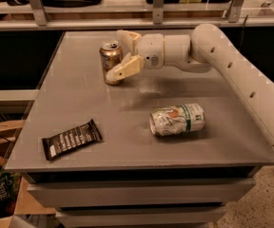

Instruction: Place orange can upright

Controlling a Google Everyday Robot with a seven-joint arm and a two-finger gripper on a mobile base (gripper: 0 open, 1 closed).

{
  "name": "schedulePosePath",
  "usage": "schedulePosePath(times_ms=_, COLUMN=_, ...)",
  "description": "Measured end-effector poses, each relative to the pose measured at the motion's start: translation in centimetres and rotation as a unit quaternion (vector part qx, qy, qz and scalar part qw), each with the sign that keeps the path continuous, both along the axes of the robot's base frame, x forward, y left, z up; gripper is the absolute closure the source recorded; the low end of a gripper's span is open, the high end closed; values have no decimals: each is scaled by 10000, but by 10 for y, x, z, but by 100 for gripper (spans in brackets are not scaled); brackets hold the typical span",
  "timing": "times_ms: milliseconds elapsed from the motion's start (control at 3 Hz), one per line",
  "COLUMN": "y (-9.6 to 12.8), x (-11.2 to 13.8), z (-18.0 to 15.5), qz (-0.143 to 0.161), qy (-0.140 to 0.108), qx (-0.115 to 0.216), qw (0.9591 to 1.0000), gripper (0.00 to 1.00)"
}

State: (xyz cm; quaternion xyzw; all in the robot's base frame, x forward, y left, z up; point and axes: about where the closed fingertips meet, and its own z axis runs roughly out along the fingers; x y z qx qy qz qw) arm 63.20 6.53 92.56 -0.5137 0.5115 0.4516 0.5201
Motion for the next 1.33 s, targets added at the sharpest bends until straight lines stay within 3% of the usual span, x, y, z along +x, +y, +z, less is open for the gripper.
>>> schedulePosePath(times_ms=667, y=-3, x=0, z=5, qz=75, qy=-94, qx=-57, qw=9999, gripper=0)
schedulePosePath(times_ms=1000, y=-23, x=2, z=10, qz=264, qy=-150, qx=-243, qw=9992, gripper=0)
schedulePosePath(times_ms=1333, y=-23, x=2, z=10, qz=269, qy=-148, qx=-245, qw=9992, gripper=0)
